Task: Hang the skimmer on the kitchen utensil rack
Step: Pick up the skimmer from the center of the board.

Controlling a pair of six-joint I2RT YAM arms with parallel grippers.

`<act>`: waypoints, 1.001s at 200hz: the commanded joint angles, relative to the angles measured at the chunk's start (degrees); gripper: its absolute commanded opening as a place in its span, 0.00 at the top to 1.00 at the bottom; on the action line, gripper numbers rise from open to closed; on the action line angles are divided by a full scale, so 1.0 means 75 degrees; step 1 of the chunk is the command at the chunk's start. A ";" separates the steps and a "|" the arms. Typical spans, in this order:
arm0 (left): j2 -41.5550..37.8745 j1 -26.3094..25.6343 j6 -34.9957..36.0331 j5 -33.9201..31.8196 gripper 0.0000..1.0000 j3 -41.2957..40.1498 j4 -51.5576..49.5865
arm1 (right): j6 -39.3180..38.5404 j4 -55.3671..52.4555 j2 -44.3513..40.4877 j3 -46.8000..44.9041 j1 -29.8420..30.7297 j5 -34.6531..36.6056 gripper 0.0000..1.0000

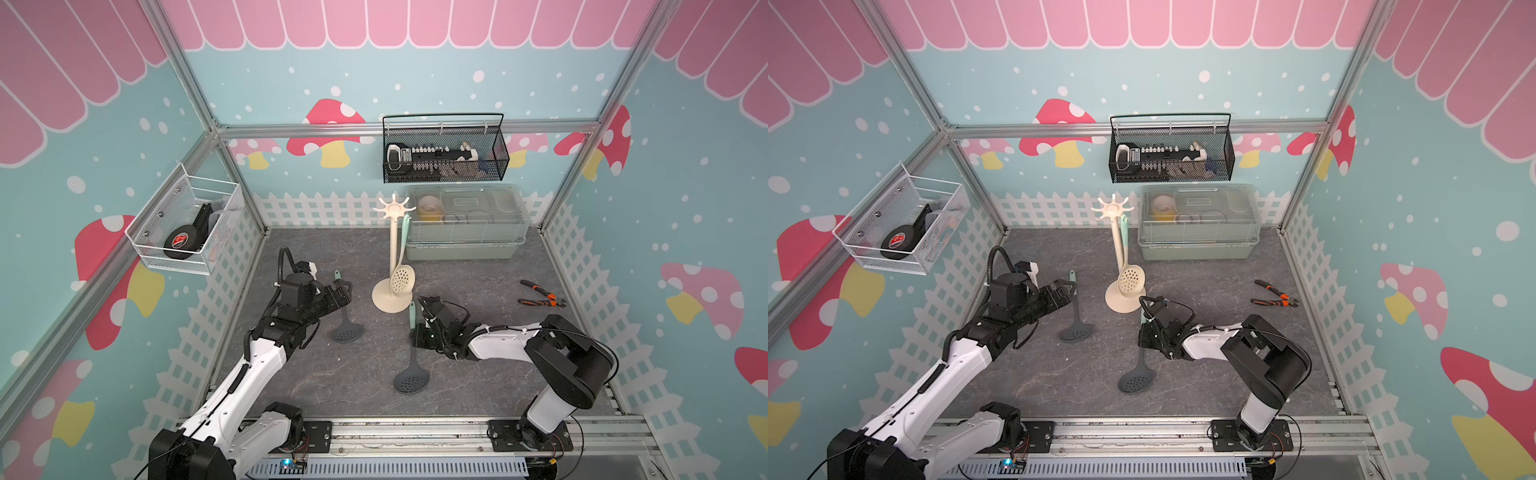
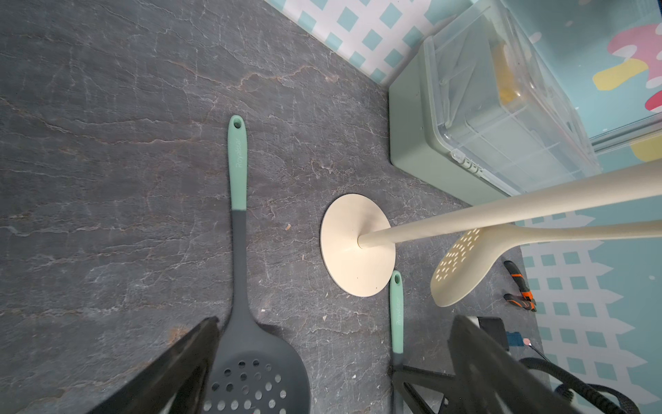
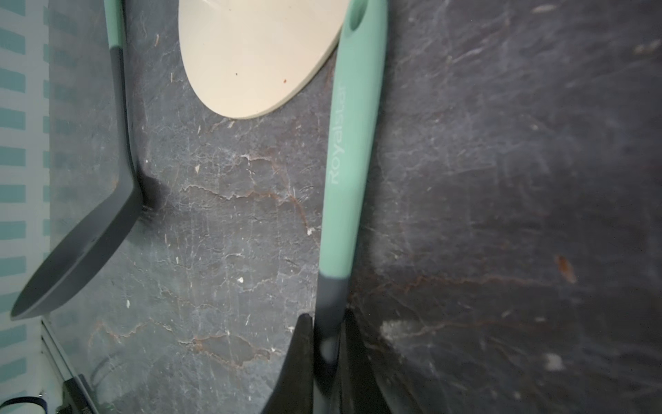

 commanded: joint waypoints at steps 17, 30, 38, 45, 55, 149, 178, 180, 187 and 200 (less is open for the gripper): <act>-0.0130 0.0053 0.0137 -0.0052 0.01 -0.0111 -0.0108 | -0.0184 -0.1308 0.0111 -0.0577 0.0031 0.0514 1.00; -0.0135 0.0052 0.0128 -0.0051 0.01 -0.0126 -0.0107 | -0.0235 -0.1517 -0.0247 -0.0666 -0.0021 0.0700 1.00; -0.0139 0.0052 0.0125 -0.0053 0.01 -0.0117 -0.0108 | -0.0262 -0.1639 -0.0458 -0.0733 -0.0069 0.0817 1.00; -0.0135 0.0057 0.0125 -0.0041 0.01 -0.0115 -0.0108 | -0.0288 -0.1727 -0.0704 -0.0836 -0.0112 0.0930 1.00; -0.0133 0.0057 0.0137 -0.0023 0.01 -0.0103 -0.0105 | -0.0291 -0.1874 -0.1074 -0.0991 -0.0193 0.1137 1.00; 0.0073 0.0057 0.0114 0.0071 0.01 0.0014 -0.0086 | -0.0971 -0.3641 -0.4611 -0.1543 -0.1646 0.1856 1.00; 0.0046 0.0056 0.0102 0.0065 0.01 -0.0027 0.0006 | -0.1852 -0.3822 -0.5368 -0.0818 -0.1847 0.1926 1.00; 0.0049 0.0057 0.0093 0.0062 0.01 -0.0032 0.0020 | -0.1915 -0.3818 -0.5400 -0.0750 -0.1848 0.1920 1.00; 0.0055 0.0055 0.0068 0.0062 0.01 -0.0051 0.0059 | -0.2164 -0.3753 -0.5483 -0.0529 -0.1852 0.1883 1.00; 0.0125 0.0055 -0.0008 0.0105 0.01 -0.0095 0.0145 | -0.2553 -0.3716 -0.5513 -0.0058 -0.1877 0.1775 1.00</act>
